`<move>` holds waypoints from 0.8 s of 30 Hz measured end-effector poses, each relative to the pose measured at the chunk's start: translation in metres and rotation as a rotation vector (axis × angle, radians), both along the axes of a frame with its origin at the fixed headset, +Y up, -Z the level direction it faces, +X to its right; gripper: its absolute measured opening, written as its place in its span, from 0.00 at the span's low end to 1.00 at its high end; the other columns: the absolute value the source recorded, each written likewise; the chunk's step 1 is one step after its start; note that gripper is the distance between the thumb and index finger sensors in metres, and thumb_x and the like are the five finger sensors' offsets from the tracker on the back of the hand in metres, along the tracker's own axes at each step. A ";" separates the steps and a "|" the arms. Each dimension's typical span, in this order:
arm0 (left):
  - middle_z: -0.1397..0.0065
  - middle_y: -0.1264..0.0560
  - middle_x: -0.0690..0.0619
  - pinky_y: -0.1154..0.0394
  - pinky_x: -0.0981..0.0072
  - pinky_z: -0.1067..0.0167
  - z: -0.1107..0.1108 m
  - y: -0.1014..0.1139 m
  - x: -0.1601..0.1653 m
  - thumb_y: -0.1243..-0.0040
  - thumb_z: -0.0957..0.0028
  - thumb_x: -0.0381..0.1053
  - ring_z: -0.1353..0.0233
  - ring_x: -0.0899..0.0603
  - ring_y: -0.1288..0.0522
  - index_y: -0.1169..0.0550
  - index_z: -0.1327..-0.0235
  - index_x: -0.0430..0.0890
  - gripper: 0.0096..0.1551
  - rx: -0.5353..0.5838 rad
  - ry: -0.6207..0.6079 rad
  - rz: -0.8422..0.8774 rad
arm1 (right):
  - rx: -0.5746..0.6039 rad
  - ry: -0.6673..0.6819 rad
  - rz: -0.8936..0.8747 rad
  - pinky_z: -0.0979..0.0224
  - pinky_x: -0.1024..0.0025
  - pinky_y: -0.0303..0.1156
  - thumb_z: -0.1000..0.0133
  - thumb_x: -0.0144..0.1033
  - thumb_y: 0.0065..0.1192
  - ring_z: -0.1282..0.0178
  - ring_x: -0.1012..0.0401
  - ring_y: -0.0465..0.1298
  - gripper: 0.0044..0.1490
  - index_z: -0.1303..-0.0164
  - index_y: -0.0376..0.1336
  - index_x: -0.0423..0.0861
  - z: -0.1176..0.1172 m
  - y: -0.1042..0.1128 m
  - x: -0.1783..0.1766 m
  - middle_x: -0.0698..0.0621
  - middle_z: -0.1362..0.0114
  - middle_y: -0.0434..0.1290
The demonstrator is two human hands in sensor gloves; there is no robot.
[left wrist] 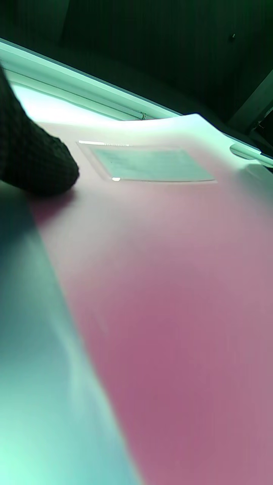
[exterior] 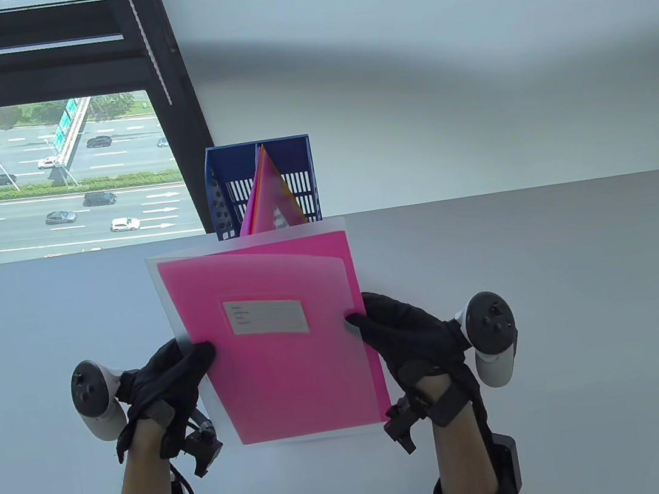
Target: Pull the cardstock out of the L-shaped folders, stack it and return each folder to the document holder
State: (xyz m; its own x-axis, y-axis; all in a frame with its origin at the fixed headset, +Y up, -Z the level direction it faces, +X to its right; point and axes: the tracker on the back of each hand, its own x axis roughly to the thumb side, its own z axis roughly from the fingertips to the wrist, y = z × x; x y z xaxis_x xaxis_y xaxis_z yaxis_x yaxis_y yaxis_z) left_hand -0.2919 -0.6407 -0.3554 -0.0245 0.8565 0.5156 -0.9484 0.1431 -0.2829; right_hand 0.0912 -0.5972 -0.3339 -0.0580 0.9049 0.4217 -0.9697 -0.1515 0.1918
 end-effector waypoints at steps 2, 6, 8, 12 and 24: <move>0.46 0.15 0.55 0.33 0.40 0.27 0.000 0.000 0.000 0.40 0.35 0.61 0.42 0.43 0.15 0.16 0.43 0.48 0.21 -0.002 0.006 -0.003 | 0.059 -0.119 0.089 0.21 0.47 0.62 0.39 0.46 0.75 0.40 0.55 0.83 0.22 0.34 0.72 0.58 0.005 0.005 -0.001 0.49 0.26 0.74; 0.46 0.15 0.54 0.33 0.39 0.27 0.000 -0.001 0.001 0.40 0.35 0.60 0.42 0.42 0.15 0.16 0.43 0.47 0.22 -0.007 0.013 -0.001 | 0.156 -0.247 0.209 0.21 0.49 0.64 0.37 0.47 0.72 0.43 0.57 0.84 0.22 0.34 0.72 0.57 0.011 0.011 -0.003 0.48 0.28 0.76; 0.46 0.15 0.54 0.33 0.39 0.27 0.000 0.000 0.000 0.40 0.35 0.60 0.42 0.42 0.15 0.16 0.42 0.47 0.22 -0.001 0.013 0.000 | 0.172 -0.266 0.241 0.22 0.50 0.65 0.36 0.47 0.67 0.45 0.56 0.84 0.21 0.34 0.72 0.54 0.014 0.013 -0.006 0.46 0.28 0.76; 0.46 0.15 0.54 0.33 0.39 0.27 0.000 0.001 0.000 0.41 0.35 0.60 0.42 0.42 0.15 0.16 0.43 0.47 0.22 0.009 0.027 -0.016 | 0.223 -0.367 0.308 0.24 0.51 0.68 0.34 0.48 0.60 0.49 0.56 0.85 0.22 0.33 0.70 0.53 0.017 0.015 -0.007 0.45 0.29 0.76; 0.45 0.15 0.53 0.34 0.39 0.27 0.001 0.002 -0.008 0.42 0.35 0.58 0.41 0.41 0.16 0.16 0.40 0.47 0.21 0.019 0.027 -0.002 | 0.298 -0.593 0.320 0.27 0.55 0.70 0.33 0.49 0.59 0.63 0.63 0.82 0.23 0.32 0.68 0.53 0.023 0.015 0.020 0.49 0.35 0.79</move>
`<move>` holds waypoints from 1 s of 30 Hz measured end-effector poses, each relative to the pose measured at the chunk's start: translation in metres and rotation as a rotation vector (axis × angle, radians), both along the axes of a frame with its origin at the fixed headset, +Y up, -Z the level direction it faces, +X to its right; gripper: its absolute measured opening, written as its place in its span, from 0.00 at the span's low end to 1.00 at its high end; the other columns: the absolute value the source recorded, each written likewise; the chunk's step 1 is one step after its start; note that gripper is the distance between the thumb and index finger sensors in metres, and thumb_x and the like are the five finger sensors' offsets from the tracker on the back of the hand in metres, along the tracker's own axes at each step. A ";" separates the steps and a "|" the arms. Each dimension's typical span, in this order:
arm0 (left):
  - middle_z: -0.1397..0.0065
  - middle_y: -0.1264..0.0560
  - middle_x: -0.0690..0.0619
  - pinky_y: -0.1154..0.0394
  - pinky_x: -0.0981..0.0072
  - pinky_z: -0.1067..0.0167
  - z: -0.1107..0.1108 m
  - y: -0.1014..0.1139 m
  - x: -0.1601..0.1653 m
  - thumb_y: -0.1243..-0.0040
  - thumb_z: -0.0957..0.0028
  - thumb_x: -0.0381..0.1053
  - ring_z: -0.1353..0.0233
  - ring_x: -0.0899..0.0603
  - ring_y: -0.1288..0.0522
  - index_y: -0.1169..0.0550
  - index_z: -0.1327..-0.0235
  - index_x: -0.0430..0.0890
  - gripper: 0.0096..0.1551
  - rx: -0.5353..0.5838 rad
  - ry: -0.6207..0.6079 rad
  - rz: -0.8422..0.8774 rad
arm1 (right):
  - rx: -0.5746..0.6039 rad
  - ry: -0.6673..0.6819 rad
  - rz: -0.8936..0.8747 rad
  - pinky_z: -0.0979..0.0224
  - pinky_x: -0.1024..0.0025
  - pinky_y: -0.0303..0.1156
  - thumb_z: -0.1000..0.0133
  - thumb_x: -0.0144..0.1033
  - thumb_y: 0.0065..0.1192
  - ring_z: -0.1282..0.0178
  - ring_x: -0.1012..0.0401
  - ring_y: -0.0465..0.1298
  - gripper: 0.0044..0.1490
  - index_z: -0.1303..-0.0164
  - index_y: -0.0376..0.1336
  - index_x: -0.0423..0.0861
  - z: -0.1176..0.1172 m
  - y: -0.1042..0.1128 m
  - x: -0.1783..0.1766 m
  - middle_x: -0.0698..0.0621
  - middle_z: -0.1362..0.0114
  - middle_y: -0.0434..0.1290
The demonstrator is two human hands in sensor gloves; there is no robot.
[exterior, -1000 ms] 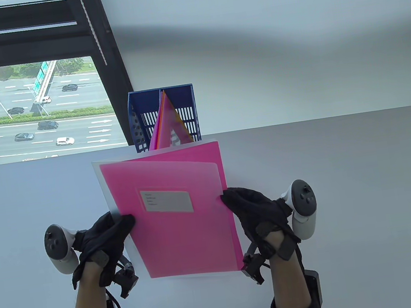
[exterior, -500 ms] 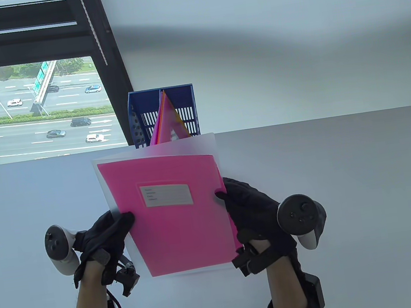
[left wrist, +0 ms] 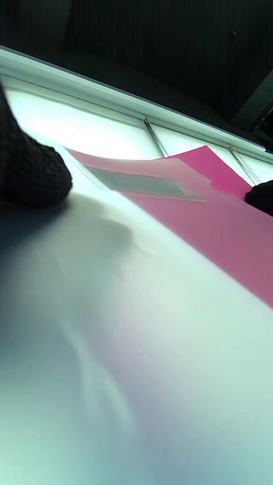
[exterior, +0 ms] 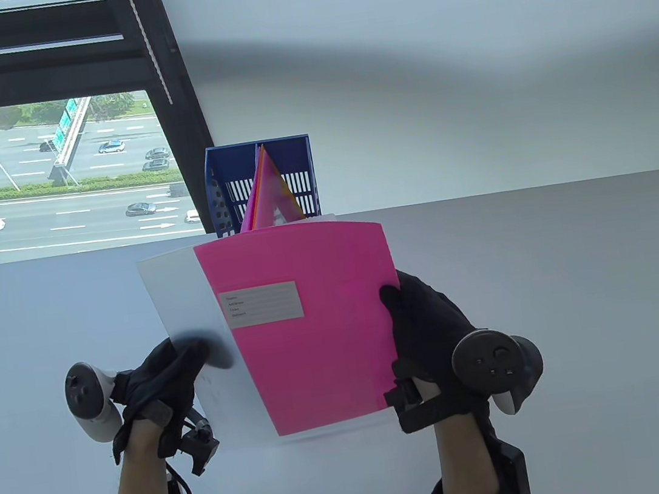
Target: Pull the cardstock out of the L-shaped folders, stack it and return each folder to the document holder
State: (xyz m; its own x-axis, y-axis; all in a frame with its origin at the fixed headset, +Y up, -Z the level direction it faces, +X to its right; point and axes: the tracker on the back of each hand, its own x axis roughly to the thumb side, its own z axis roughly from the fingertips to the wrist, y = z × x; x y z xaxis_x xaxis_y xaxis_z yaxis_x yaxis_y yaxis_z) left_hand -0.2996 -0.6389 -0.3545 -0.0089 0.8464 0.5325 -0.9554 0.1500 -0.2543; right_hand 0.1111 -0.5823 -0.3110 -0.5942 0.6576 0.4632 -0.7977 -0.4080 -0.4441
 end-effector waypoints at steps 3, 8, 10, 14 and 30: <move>0.45 0.15 0.53 0.34 0.39 0.27 0.000 0.000 -0.001 0.42 0.35 0.58 0.42 0.41 0.16 0.16 0.41 0.47 0.21 0.002 0.003 0.003 | 0.002 -0.020 -0.016 0.27 0.55 0.71 0.34 0.49 0.59 0.64 0.63 0.82 0.23 0.32 0.68 0.52 -0.001 -0.001 0.009 0.49 0.36 0.79; 0.45 0.15 0.53 0.34 0.38 0.27 0.001 0.000 -0.003 0.42 0.35 0.58 0.41 0.41 0.16 0.16 0.41 0.47 0.21 -0.002 0.006 0.007 | 0.011 -0.080 -0.045 0.28 0.56 0.71 0.34 0.49 0.60 0.66 0.64 0.81 0.23 0.32 0.69 0.51 0.000 -0.004 0.029 0.48 0.37 0.79; 0.45 0.15 0.53 0.34 0.39 0.27 0.001 0.000 -0.004 0.42 0.35 0.58 0.41 0.41 0.16 0.16 0.41 0.47 0.21 -0.004 0.008 0.007 | 0.014 -0.122 -0.050 0.28 0.56 0.71 0.34 0.49 0.61 0.66 0.64 0.81 0.23 0.32 0.69 0.51 0.001 -0.005 0.039 0.48 0.37 0.80; 0.45 0.15 0.53 0.34 0.39 0.27 0.001 0.001 -0.007 0.42 0.35 0.58 0.41 0.42 0.16 0.16 0.41 0.47 0.21 -0.008 0.008 0.005 | -0.011 -0.181 -0.094 0.29 0.56 0.72 0.34 0.48 0.61 0.67 0.65 0.81 0.23 0.33 0.69 0.50 0.000 -0.013 0.063 0.48 0.38 0.80; 0.45 0.15 0.53 0.34 0.38 0.27 0.000 -0.002 -0.026 0.42 0.35 0.58 0.41 0.41 0.16 0.16 0.41 0.47 0.21 -0.029 0.026 0.004 | -0.412 -0.262 -0.242 0.33 0.56 0.74 0.35 0.47 0.63 0.71 0.66 0.80 0.23 0.34 0.70 0.48 -0.038 -0.111 0.126 0.47 0.41 0.80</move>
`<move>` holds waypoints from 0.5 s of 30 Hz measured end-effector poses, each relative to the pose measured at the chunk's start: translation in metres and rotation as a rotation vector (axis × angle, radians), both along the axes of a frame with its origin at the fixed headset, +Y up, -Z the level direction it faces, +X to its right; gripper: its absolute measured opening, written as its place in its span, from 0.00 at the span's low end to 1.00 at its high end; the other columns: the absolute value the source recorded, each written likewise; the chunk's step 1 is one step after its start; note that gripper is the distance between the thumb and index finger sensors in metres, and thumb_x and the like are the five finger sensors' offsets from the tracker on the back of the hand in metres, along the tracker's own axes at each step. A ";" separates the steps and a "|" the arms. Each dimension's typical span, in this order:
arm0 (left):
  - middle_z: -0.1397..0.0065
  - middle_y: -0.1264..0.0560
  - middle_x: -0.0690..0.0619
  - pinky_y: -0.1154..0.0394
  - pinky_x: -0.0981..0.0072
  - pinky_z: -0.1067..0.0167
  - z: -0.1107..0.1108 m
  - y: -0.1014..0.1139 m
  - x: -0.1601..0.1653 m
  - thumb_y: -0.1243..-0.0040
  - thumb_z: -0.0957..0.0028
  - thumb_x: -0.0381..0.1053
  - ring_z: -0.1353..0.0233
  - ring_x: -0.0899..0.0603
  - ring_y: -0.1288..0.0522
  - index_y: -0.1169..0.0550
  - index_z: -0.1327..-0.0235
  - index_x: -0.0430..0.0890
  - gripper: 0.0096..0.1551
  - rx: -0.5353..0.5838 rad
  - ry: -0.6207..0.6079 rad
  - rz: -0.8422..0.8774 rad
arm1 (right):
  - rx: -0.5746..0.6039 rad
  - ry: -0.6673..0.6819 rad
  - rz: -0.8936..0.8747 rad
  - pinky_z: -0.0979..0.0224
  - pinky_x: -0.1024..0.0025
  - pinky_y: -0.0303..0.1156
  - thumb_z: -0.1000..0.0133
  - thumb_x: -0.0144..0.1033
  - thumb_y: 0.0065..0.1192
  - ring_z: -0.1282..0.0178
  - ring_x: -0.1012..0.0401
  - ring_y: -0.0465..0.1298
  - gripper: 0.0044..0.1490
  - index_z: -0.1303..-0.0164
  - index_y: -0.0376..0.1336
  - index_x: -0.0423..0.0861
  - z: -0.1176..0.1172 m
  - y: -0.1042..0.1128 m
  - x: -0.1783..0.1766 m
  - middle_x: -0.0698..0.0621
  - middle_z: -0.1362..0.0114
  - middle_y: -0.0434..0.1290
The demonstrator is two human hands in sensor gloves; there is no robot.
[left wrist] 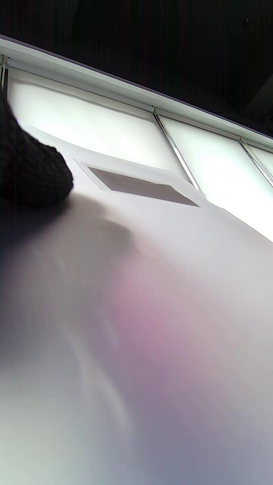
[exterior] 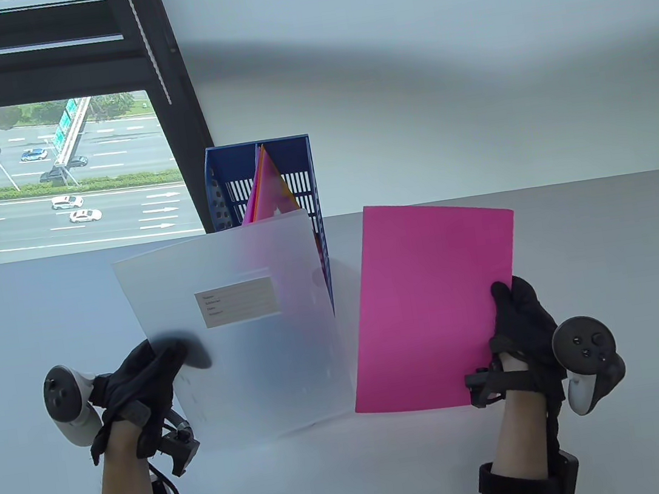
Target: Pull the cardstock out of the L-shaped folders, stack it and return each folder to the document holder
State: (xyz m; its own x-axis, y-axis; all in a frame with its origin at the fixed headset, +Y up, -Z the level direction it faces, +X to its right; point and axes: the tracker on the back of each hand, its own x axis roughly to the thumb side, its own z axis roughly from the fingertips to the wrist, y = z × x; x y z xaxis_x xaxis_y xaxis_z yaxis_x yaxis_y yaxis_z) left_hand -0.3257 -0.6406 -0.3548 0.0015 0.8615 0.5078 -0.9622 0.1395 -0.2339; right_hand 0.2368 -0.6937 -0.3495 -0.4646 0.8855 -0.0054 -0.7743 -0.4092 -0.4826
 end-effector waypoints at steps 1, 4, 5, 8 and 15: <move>0.45 0.15 0.53 0.34 0.38 0.27 0.000 0.000 0.000 0.42 0.35 0.58 0.41 0.41 0.16 0.16 0.41 0.47 0.21 -0.001 0.001 -0.004 | -0.028 0.007 0.011 0.33 0.56 0.74 0.35 0.47 0.63 0.71 0.66 0.80 0.23 0.34 0.70 0.48 -0.003 -0.004 -0.002 0.47 0.41 0.80; 0.45 0.15 0.53 0.34 0.38 0.27 0.000 0.000 -0.002 0.41 0.35 0.58 0.41 0.42 0.16 0.16 0.41 0.47 0.21 0.002 0.002 0.023 | -0.148 0.035 0.088 0.33 0.56 0.74 0.35 0.47 0.64 0.71 0.66 0.80 0.23 0.34 0.70 0.48 -0.016 -0.022 -0.014 0.47 0.41 0.81; 0.45 0.15 0.53 0.34 0.38 0.27 0.000 0.000 -0.002 0.42 0.35 0.58 0.41 0.42 0.16 0.16 0.41 0.47 0.21 0.004 -0.002 0.035 | -0.180 0.042 0.112 0.33 0.56 0.74 0.35 0.47 0.64 0.71 0.66 0.80 0.23 0.34 0.70 0.48 -0.019 -0.027 -0.018 0.47 0.41 0.81; 0.45 0.15 0.53 0.34 0.38 0.27 0.000 0.000 -0.003 0.41 0.35 0.58 0.42 0.42 0.16 0.16 0.41 0.47 0.21 0.005 -0.002 0.057 | -0.259 0.048 0.167 0.32 0.56 0.74 0.36 0.47 0.66 0.70 0.66 0.80 0.23 0.34 0.70 0.49 -0.027 -0.042 -0.031 0.47 0.41 0.81; 0.45 0.15 0.53 0.34 0.39 0.27 0.000 0.000 -0.005 0.41 0.35 0.58 0.42 0.42 0.16 0.16 0.41 0.47 0.21 0.005 0.006 0.065 | -0.424 -0.026 0.323 0.23 0.50 0.62 0.40 0.46 0.73 0.54 0.60 0.79 0.47 0.16 0.51 0.48 -0.036 -0.066 -0.058 0.46 0.25 0.68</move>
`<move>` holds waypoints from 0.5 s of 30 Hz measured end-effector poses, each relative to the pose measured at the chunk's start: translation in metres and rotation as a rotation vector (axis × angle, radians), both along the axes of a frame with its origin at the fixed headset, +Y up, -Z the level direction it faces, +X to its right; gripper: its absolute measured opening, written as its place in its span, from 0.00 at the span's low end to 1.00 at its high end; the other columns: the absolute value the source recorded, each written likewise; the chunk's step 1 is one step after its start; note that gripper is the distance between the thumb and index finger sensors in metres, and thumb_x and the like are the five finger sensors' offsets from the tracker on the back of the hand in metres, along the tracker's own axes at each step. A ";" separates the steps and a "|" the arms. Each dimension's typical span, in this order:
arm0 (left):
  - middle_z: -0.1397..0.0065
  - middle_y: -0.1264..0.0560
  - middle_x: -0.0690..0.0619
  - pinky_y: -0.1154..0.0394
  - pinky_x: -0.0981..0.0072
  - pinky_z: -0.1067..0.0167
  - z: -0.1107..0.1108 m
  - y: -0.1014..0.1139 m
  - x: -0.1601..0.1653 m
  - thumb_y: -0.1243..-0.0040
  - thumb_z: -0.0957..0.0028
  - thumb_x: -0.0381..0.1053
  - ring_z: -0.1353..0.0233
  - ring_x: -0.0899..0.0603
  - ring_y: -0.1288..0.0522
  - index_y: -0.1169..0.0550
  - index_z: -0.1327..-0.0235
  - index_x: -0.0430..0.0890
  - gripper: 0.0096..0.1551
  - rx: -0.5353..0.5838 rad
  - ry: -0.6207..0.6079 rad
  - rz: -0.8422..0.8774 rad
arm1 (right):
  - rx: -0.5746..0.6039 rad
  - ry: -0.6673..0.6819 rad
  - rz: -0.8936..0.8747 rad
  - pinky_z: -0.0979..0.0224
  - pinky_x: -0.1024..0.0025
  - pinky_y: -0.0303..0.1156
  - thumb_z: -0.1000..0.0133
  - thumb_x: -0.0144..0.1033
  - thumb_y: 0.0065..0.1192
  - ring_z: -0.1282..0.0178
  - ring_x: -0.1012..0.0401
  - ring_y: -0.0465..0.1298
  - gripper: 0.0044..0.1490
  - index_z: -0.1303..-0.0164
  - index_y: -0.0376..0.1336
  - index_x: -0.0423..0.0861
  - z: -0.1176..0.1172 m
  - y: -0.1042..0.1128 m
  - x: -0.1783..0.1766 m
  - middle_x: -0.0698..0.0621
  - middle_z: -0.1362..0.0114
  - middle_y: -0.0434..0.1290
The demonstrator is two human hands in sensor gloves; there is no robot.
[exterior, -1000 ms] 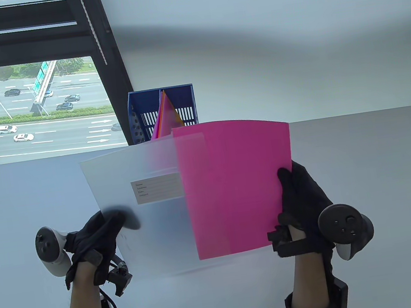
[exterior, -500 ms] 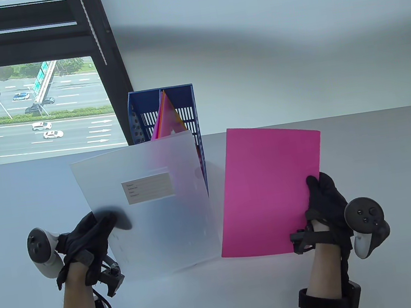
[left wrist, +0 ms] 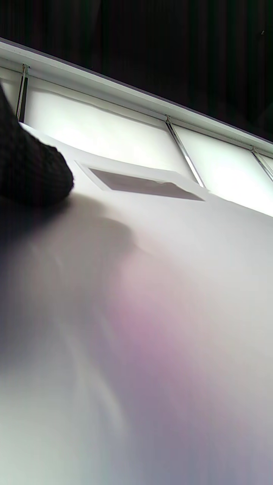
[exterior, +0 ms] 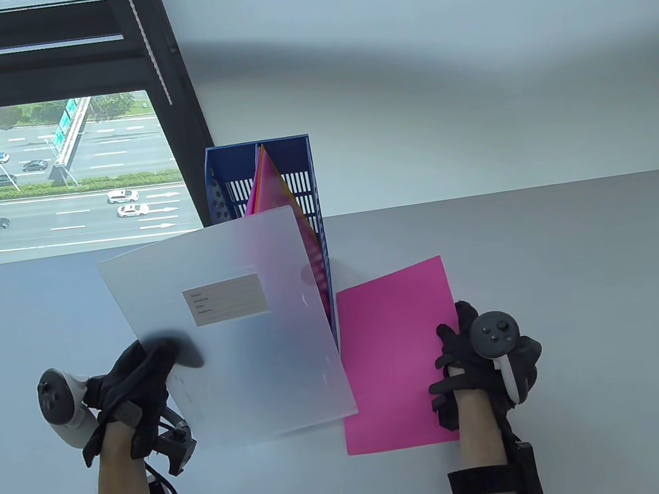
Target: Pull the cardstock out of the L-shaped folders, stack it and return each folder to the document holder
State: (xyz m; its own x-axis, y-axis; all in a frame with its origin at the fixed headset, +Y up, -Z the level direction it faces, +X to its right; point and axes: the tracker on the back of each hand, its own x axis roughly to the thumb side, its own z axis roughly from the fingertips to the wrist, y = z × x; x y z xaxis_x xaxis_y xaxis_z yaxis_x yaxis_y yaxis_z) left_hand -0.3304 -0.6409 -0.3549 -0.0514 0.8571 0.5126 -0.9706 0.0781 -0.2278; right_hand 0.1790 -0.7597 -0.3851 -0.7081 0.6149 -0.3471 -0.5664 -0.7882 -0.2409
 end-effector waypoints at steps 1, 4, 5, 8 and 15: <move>0.45 0.15 0.53 0.34 0.39 0.27 0.000 0.000 0.000 0.41 0.35 0.58 0.42 0.42 0.16 0.16 0.41 0.47 0.21 0.000 -0.001 0.002 | -0.021 0.003 0.022 0.21 0.49 0.59 0.39 0.46 0.73 0.49 0.57 0.78 0.51 0.14 0.46 0.49 -0.001 -0.002 -0.003 0.45 0.22 0.64; 0.45 0.15 0.53 0.34 0.39 0.27 0.000 0.000 0.000 0.41 0.35 0.58 0.42 0.42 0.16 0.16 0.41 0.47 0.21 0.000 -0.002 0.009 | -0.102 -0.007 0.087 0.18 0.46 0.49 0.39 0.49 0.72 0.37 0.51 0.73 0.54 0.13 0.42 0.50 -0.002 -0.009 -0.015 0.44 0.17 0.56; 0.45 0.15 0.53 0.34 0.39 0.27 0.000 0.000 0.000 0.41 0.35 0.58 0.42 0.42 0.16 0.16 0.41 0.47 0.21 0.000 -0.003 0.009 | -0.133 -0.006 0.117 0.18 0.45 0.46 0.39 0.50 0.72 0.31 0.50 0.69 0.53 0.13 0.43 0.51 -0.003 -0.011 -0.019 0.44 0.16 0.54; 0.45 0.15 0.53 0.34 0.39 0.27 -0.001 -0.001 0.000 0.41 0.35 0.59 0.42 0.42 0.16 0.16 0.41 0.47 0.21 0.001 -0.005 0.004 | -0.254 0.018 0.166 0.17 0.45 0.38 0.38 0.51 0.72 0.24 0.48 0.58 0.48 0.14 0.49 0.53 -0.007 -0.014 -0.028 0.46 0.14 0.50; 0.45 0.15 0.54 0.34 0.39 0.27 -0.001 -0.003 0.001 0.41 0.35 0.59 0.42 0.42 0.16 0.16 0.41 0.47 0.21 0.001 -0.005 -0.003 | -0.303 0.039 0.220 0.17 0.46 0.33 0.37 0.52 0.69 0.21 0.48 0.53 0.40 0.17 0.57 0.53 -0.009 -0.015 -0.035 0.48 0.13 0.50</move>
